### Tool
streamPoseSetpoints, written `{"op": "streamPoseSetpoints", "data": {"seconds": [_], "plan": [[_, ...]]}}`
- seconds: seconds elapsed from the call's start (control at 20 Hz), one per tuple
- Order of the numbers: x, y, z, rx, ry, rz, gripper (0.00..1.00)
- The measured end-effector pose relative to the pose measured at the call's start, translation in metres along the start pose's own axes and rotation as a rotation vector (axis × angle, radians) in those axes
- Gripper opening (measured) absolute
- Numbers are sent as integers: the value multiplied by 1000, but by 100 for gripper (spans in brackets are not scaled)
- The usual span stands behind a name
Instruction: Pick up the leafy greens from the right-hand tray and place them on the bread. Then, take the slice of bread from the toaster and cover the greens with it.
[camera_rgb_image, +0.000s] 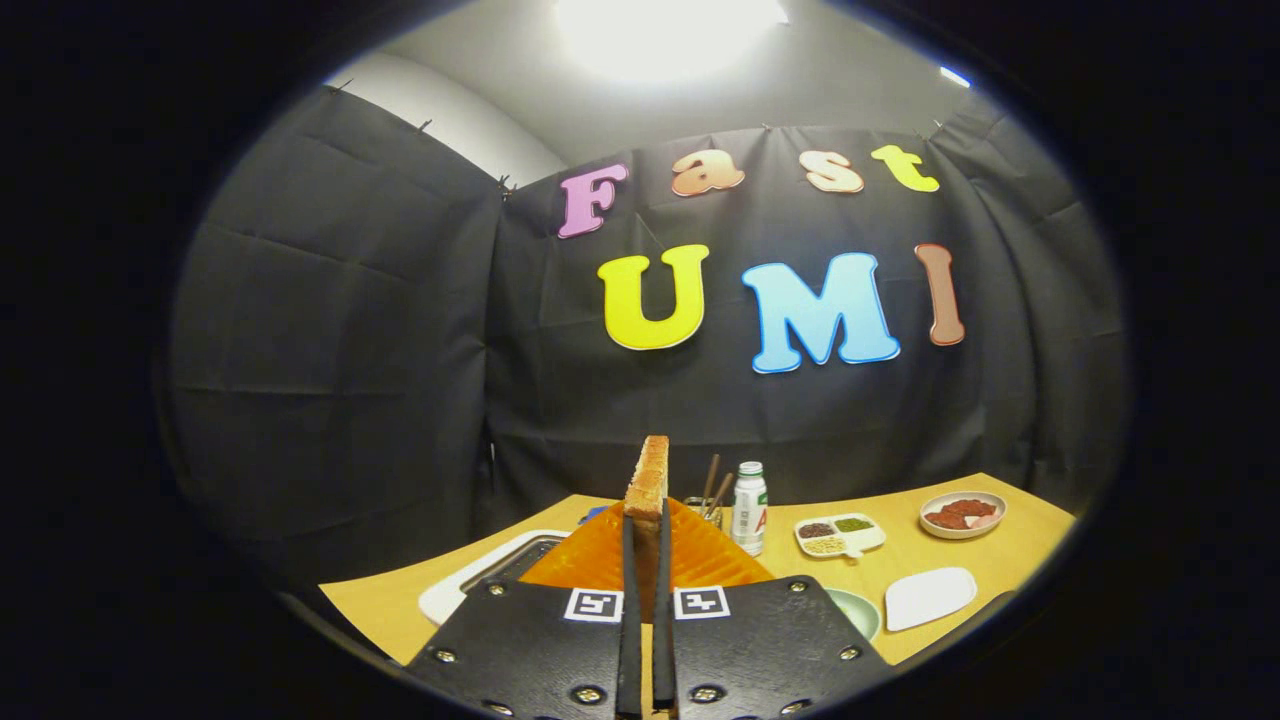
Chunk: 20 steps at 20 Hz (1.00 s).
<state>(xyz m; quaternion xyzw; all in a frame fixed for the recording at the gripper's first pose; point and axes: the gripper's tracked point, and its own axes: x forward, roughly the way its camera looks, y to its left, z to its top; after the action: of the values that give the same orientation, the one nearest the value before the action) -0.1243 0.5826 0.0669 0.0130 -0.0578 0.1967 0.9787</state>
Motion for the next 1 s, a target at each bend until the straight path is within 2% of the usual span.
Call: {"op": "streamPoseSetpoints", "data": {"seconds": [0.6, 1.0], "plan": [[-18, -81, -34, -51, 37, -113, 4], [-10, -111, -69, -6, 102, -120, 4]]}}
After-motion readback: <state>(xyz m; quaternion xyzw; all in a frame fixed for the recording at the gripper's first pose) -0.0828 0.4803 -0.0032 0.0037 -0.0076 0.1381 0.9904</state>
